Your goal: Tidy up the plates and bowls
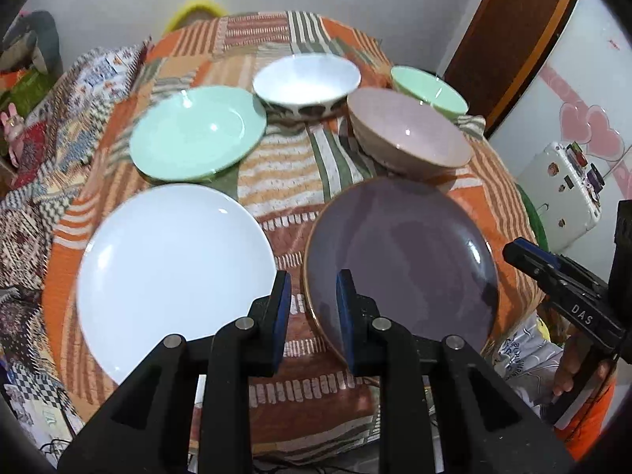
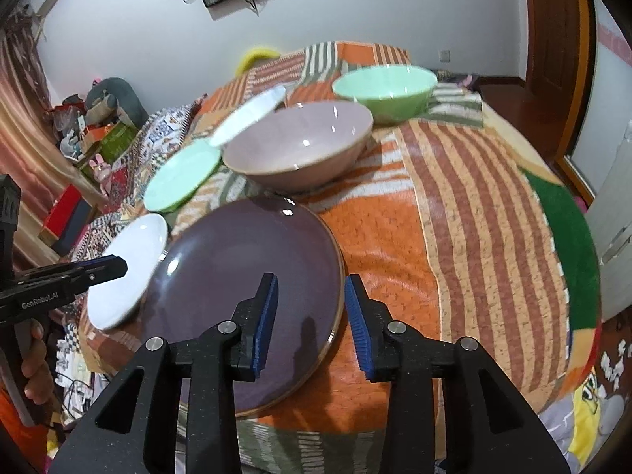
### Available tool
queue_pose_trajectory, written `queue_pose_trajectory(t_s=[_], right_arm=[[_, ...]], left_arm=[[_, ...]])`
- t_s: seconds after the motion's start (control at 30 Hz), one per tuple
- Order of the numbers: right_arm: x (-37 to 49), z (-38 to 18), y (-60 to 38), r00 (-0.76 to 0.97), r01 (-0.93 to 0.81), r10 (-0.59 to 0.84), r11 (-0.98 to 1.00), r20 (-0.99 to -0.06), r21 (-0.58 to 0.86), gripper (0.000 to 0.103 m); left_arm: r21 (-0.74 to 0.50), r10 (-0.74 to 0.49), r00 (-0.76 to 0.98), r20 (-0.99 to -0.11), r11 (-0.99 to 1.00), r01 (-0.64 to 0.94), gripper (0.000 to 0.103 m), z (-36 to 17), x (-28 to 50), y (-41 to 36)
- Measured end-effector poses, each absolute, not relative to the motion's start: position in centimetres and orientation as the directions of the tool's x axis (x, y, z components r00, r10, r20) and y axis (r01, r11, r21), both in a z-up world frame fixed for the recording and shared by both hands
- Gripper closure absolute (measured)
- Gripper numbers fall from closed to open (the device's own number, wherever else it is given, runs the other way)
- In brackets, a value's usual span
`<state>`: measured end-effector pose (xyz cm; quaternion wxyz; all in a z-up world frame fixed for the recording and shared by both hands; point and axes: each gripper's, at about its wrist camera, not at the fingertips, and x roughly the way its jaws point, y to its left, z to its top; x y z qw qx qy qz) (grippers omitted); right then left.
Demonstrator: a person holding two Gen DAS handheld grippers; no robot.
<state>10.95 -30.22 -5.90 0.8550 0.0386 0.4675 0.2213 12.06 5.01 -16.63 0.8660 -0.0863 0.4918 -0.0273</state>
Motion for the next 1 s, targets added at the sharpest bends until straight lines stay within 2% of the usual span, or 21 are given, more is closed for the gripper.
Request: queue_pose_trajectory(t_s=[0.17, 0.27, 0.33, 0.47, 0.63, 0.8, 0.93, 1.0], right_arm=[[10.7, -3.7, -29.4, 0.505, -0.374, 0.439, 0.887, -0.743, 0.270, 0.069], [10.4, -2.3, -28.7, 0.533, -0.395, 0.455, 0.879, -0.713, 0.265, 0.062], [10.1, -1.4, -28.3, 0.554, -0.410, 0.465, 0.874, -0.690, 0.259, 0.060], [9.8, -0.1, -27.3, 0.572, -0.443, 0.491, 0.859, -0.658, 0.256, 0.058], [9.4, 0.7, -25.8, 0.573, -0.484, 0.521, 0.838, -0.632, 0.252, 0.057], [9.1, 1.2, -24.1, 0.561, -0.526, 0.548, 0.815, -0.620, 0.244, 0.057], [8.9, 1.5, -22.0, 0.550, -0.562, 0.572, 0.792, -0.609, 0.237, 0.043], [8.7, 1.6, -21.0, 0.544, -0.580, 0.582, 0.781, -0.604, 0.231, 0.042]], left_arm=[[-0.136, -0.089, 0.603, -0.793, 0.990, -0.033, 0.078, -13.6, 10.4, 5.3], [-0.120, -0.059, 0.663, -0.746, 0.992, -0.046, 0.068, -11.6, 9.3, 6.0], [-0.112, -0.040, 0.696, -0.716, 0.992, -0.058, 0.058, -10.6, 8.6, 6.6], [-0.046, 0.039, 0.764, -0.644, 0.995, -0.090, 0.051, -8.2, 6.7, 7.7], [-0.026, 0.090, 0.803, -0.588, 0.991, -0.130, 0.038, -6.3, 4.7, 9.6], [-0.031, 0.134, 0.804, -0.579, 0.982, -0.186, 0.037, -6.0, 3.4, 11.9], [-0.011, 0.184, 0.792, -0.582, 0.972, -0.233, 0.034, -6.5, 2.6, 13.9], [-0.004, 0.200, 0.780, -0.593, 0.968, -0.251, 0.030, -7.1, 2.3, 14.9]])
